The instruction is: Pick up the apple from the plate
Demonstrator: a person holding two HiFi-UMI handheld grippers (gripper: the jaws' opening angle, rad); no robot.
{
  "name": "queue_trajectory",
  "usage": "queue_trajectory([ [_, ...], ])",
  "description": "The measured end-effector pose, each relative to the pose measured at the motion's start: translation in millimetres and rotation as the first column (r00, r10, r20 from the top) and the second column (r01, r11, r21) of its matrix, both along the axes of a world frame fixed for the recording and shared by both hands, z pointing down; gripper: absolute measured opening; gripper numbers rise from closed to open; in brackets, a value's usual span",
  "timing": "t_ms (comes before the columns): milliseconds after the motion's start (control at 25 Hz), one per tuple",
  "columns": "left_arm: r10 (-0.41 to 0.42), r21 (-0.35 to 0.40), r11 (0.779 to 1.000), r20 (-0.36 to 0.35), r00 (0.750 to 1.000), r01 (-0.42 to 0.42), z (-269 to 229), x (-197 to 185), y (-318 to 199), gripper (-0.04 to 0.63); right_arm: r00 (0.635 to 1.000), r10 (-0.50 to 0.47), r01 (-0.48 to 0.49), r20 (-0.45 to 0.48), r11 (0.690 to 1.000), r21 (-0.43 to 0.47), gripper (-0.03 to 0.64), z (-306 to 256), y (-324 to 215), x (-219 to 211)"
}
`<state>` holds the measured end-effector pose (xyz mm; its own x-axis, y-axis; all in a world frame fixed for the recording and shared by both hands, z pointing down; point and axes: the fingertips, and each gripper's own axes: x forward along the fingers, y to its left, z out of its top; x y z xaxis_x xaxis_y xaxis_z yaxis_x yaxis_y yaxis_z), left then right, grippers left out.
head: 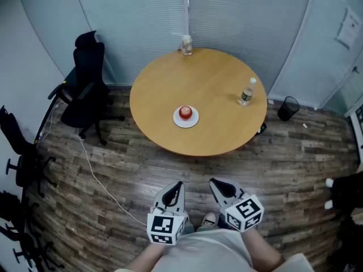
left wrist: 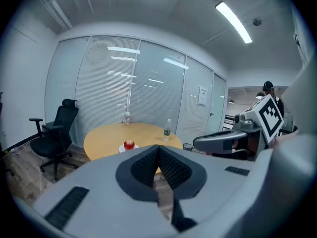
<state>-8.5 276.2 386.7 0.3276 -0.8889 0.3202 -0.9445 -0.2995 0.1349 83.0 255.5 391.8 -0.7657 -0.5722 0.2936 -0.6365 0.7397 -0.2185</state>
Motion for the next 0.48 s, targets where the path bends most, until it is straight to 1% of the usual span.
queue_trajectory([
  [160, 0.0, 0.01, 1.0, -0.001, 1.0, 0.0, -2.3, -0.7, 4.5, 0.002, 1.0, -0.001, 0.001, -0.004, 1.0, 0.003, 0.031, 0.1, 4.2, 0.9],
  [360, 0.006, 0.003, 1.0, -0.002, 1.0, -0.006, -1.4, -5.0, 8.7, 0.002, 1.0, 0.001, -0.001, -0.01, 1.0, 0.007, 0.031, -0.2, 7.4, -2.1],
  [480, 0.011, 0.004, 1.0, -0.008, 1.0, -0.011, -1.6, -8.2, 11.7, 0.002, 1.0, 0.018, -0.018, 0.012, 1.0, 0.001, 0.031, -1.6, 8.6, -3.9],
])
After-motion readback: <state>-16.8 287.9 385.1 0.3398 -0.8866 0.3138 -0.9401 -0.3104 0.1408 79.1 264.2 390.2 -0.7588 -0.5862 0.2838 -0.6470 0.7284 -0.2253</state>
